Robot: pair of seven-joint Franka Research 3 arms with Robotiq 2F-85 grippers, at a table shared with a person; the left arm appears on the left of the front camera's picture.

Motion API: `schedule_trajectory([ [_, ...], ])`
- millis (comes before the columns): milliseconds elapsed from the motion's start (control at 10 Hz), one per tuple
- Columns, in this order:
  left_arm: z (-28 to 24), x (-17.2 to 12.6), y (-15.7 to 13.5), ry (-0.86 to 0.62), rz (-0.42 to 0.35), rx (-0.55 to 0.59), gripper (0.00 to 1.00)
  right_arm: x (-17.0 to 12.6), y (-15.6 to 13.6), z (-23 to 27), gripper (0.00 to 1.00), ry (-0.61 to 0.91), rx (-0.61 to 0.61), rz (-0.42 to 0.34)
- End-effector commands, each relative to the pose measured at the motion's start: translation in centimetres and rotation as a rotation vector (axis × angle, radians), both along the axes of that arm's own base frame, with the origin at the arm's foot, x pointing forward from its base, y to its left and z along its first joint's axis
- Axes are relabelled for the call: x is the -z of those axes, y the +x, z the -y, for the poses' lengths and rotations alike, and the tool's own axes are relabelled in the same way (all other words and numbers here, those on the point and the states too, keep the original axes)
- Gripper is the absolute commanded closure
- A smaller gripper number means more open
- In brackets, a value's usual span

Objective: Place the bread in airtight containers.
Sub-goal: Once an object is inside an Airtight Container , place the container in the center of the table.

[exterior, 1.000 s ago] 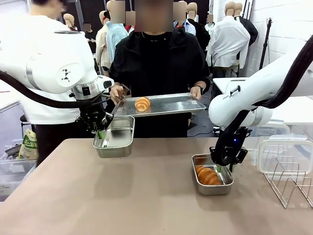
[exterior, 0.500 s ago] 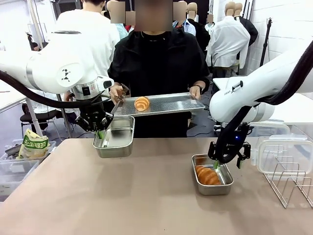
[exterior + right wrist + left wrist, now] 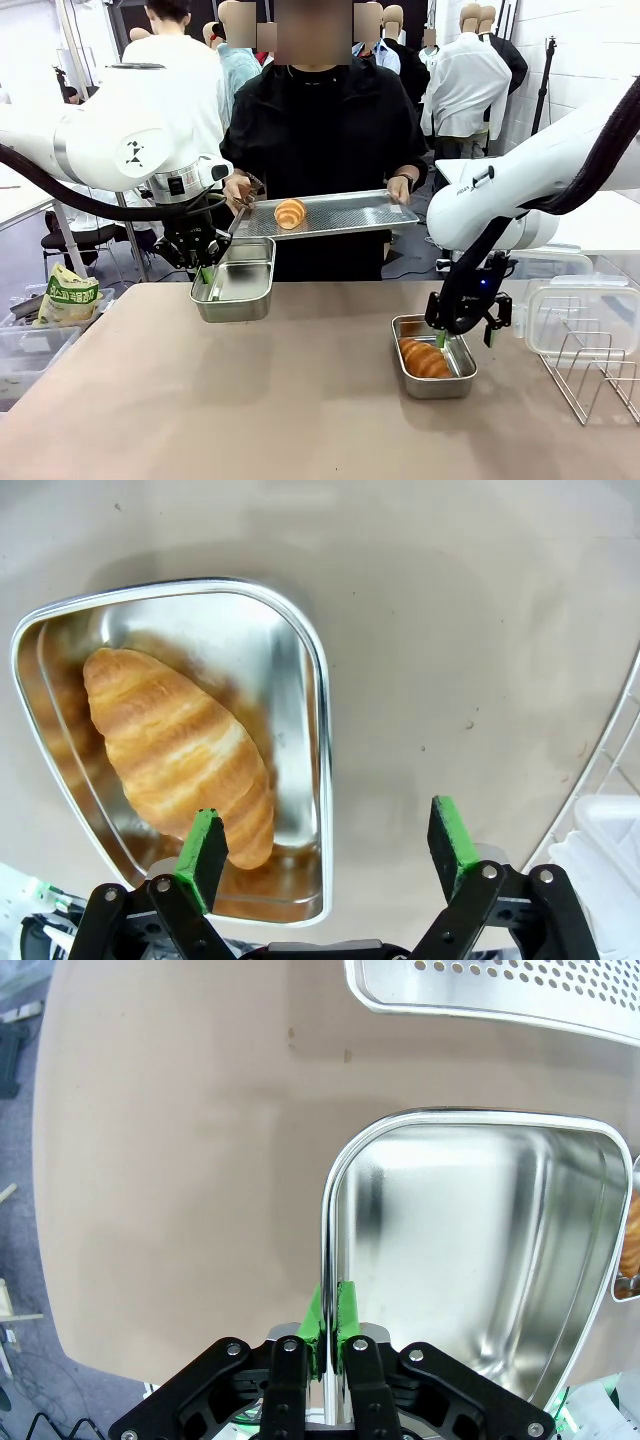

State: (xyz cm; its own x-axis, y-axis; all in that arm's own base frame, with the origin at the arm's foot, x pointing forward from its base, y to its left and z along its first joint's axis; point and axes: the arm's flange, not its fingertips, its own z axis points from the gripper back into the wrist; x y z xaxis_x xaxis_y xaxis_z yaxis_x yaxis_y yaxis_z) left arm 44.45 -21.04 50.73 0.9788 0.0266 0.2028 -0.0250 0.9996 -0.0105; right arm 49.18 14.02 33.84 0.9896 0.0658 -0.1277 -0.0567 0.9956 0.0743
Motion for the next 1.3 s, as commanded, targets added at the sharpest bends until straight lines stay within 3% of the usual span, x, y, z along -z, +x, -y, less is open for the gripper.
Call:
schedule_trajectory([
  [0, -0.24, -0.38, -0.03, 0.001, 0.001, 0.005, 1.00, -0.11, -0.08, 0.08, 0.00, 0.001, 0.006, 0.017],
  [1200, -0.24, -0.38, -0.03, 0.001, 0.001, 0.005, 1.00, -0.15, 0.00, 0.02, 0.00, 0.000, 0.000, 0.003],
])
